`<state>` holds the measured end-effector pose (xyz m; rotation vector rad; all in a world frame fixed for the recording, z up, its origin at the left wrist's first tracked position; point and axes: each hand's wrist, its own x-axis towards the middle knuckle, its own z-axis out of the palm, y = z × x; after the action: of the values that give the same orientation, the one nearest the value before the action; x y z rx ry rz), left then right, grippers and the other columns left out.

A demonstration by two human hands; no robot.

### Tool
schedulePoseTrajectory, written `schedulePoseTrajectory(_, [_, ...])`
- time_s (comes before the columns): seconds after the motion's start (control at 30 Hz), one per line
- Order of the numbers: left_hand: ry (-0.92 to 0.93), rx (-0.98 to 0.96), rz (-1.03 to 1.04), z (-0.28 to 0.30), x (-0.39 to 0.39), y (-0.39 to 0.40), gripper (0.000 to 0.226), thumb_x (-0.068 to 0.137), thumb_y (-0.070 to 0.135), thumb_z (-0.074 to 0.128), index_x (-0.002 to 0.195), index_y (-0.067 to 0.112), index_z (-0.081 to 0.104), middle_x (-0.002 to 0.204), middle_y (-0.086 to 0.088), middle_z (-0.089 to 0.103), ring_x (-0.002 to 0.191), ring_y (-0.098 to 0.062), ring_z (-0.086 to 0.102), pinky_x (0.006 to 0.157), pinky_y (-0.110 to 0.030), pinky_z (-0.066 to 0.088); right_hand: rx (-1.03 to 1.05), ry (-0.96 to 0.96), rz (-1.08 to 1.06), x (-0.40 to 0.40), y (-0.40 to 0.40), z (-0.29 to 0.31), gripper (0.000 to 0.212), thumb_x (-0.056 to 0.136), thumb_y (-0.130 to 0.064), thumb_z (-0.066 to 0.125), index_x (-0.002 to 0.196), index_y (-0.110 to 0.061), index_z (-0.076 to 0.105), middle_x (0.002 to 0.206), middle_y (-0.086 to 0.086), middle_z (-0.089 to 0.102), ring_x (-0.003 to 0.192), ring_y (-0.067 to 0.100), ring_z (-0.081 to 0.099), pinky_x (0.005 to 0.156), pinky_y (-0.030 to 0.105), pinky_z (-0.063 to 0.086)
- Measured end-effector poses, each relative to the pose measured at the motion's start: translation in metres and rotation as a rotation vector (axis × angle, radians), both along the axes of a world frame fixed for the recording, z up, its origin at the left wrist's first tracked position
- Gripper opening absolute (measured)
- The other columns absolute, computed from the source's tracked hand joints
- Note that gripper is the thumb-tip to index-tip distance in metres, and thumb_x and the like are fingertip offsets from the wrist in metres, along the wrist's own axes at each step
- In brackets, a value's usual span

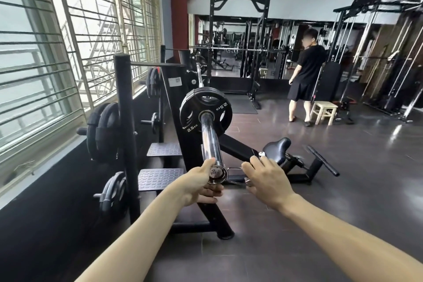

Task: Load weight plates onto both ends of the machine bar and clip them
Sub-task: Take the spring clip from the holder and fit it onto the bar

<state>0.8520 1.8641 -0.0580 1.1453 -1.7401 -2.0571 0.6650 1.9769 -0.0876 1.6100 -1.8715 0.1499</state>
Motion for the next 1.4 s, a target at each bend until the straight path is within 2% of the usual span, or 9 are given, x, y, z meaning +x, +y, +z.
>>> schedulePoseTrajectory(0.27, [0.014,-0.096,0.037,0.0,-0.012,-0.012,0.067,0.1,0.064,0.036,0.083,0.01,0.073,0.079,-0.009,0.075,0.083,-0.024,0.07,0.094,-0.047,0.057,-0.108,0.046,-0.04,-0.004,-0.024,-0.004,0.037,0.057,-0.009,0.076,0.086,-0.012,0.054,0.079,0.008,0.049,0.068,0.029,0.046,0.06,0.042,0.043])
schedulePoseTrajectory(0.4, [-0.014,-0.06,-0.008,0.002,-0.01,-0.017,0.06,0.098,0.062,0.04,0.094,0.012,0.071,0.086,-0.008,0.075,0.085,-0.021,0.07,0.086,-0.042,0.058,0.0,-0.076,0.036,-0.008,-0.013,-0.004,0.051,0.08,-0.058,0.068,0.1,-0.012,0.059,0.096,0.004,0.054,0.087,0.026,0.052,0.083,0.04,0.049])
schedulePoseTrajectory(0.57, [-0.105,-0.002,-0.052,0.019,-0.012,-0.019,0.057,0.096,0.058,0.039,0.097,0.011,0.07,0.09,-0.008,0.077,0.084,-0.023,0.071,0.081,-0.04,0.06,-0.251,-1.365,-0.195,-0.007,-0.021,0.04,0.04,0.101,-0.051,0.037,0.083,-0.02,0.056,0.08,-0.005,0.053,0.089,0.021,0.054,0.078,0.035,0.041])
schedulePoseTrajectory(0.63, [-0.165,-0.054,-0.05,0.024,-0.016,-0.018,0.061,0.093,0.064,0.04,0.101,0.011,0.07,0.088,-0.006,0.078,0.082,-0.023,0.073,0.081,-0.041,0.062,-0.074,-1.889,-0.464,-0.023,-0.034,0.05,0.038,0.1,-0.045,0.044,0.103,-0.009,0.054,0.1,0.011,0.058,0.107,0.036,0.056,0.09,0.044,0.045])
schedulePoseTrajectory(0.73, [-0.208,-0.138,-0.031,0.02,-0.019,-0.017,0.076,0.083,0.08,0.048,0.112,0.013,0.067,0.09,-0.006,0.078,0.082,-0.022,0.077,0.069,-0.038,0.063,0.273,-2.195,-0.51,-0.036,-0.038,0.051,0.054,0.096,-0.051,0.05,0.109,0.001,0.053,0.118,0.024,0.055,0.11,0.045,0.056,0.086,0.048,0.049])
schedulePoseTrajectory(0.83, [-0.156,-0.124,0.016,0.015,-0.016,-0.017,0.068,0.085,0.075,0.054,0.111,0.014,0.067,0.089,-0.008,0.077,0.082,-0.023,0.076,0.08,-0.044,0.064,0.486,-2.248,-0.413,-0.043,-0.032,0.05,0.096,0.093,-0.069,0.047,0.147,0.009,0.035,0.151,0.033,0.038,0.132,0.05,0.047,0.078,0.048,0.06])
schedulePoseTrajectory(0.9, [-0.123,-0.134,-0.006,0.013,-0.016,-0.018,0.065,0.087,0.072,0.054,0.104,0.011,0.069,0.084,-0.007,0.076,0.082,-0.022,0.074,0.088,-0.046,0.061,0.572,-2.228,-0.35,-0.049,-0.029,0.049,0.106,0.089,-0.074,0.048,0.145,0.015,0.034,0.141,0.036,0.048,0.121,0.047,0.057,0.087,0.053,0.059])
schedulePoseTrajectory(1.1, [-0.072,-0.154,-0.002,0.012,-0.016,-0.017,0.065,0.088,0.071,0.053,0.098,0.009,0.07,0.083,-0.008,0.076,0.082,-0.022,0.074,0.089,-0.043,0.061,0.549,-1.991,-0.403,-0.048,-0.036,0.039,0.058,0.091,-0.046,0.042,0.097,0.007,0.065,0.077,0.018,0.066,0.078,0.035,0.067,0.095,0.048,0.057])
schedulePoseTrajectory(1.4, [-0.439,-0.259,-0.204,0.035,-0.012,-0.034,0.094,0.074,0.095,0.033,0.103,0.014,0.069,0.088,-0.008,0.08,0.074,-0.02,0.076,0.07,-0.029,0.058,0.34,-1.966,-0.47,-0.04,-0.042,0.029,0.047,0.092,-0.033,0.038,0.088,0.006,0.064,0.072,0.016,0.063,0.059,0.031,0.063,0.074,0.053,0.063])
